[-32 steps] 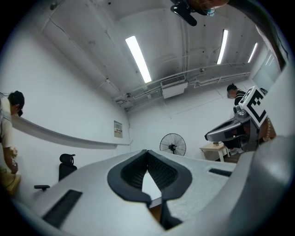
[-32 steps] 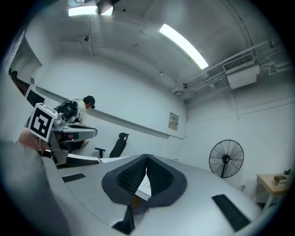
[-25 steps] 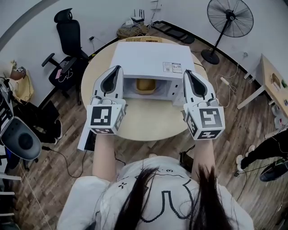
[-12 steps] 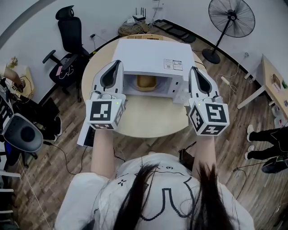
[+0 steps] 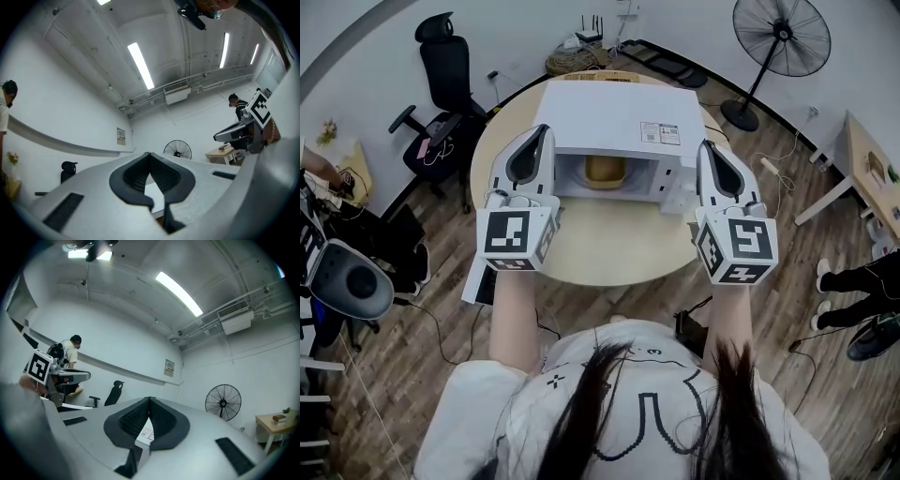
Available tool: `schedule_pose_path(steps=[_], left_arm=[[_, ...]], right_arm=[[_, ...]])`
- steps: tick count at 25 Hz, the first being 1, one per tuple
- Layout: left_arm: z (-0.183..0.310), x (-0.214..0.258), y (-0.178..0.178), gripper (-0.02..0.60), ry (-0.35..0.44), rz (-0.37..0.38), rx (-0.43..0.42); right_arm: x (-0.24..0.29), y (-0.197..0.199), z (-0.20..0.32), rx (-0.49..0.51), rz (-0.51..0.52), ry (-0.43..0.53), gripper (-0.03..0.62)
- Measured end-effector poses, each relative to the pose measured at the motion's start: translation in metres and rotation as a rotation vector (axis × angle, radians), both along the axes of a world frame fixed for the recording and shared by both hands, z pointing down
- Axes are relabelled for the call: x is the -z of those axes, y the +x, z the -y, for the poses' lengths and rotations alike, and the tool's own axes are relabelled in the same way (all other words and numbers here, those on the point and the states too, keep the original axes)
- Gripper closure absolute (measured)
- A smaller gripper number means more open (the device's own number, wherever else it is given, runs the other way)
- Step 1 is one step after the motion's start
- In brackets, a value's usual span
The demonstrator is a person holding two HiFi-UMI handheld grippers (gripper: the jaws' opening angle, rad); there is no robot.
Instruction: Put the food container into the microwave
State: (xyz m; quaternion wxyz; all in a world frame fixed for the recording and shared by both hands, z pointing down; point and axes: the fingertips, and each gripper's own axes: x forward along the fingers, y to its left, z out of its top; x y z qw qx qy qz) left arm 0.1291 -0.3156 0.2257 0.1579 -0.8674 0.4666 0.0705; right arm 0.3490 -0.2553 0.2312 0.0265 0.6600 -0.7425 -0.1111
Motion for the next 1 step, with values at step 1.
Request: schedule_pose_path(steps=[1], left_arm=[[-0.0009,0.0009,-0.0017,0.572,-0.003,-0.006,-0.001]], right_arm=[[0.001,0.0002,-0.0014,0.001,-0.004,0.001,0.566]])
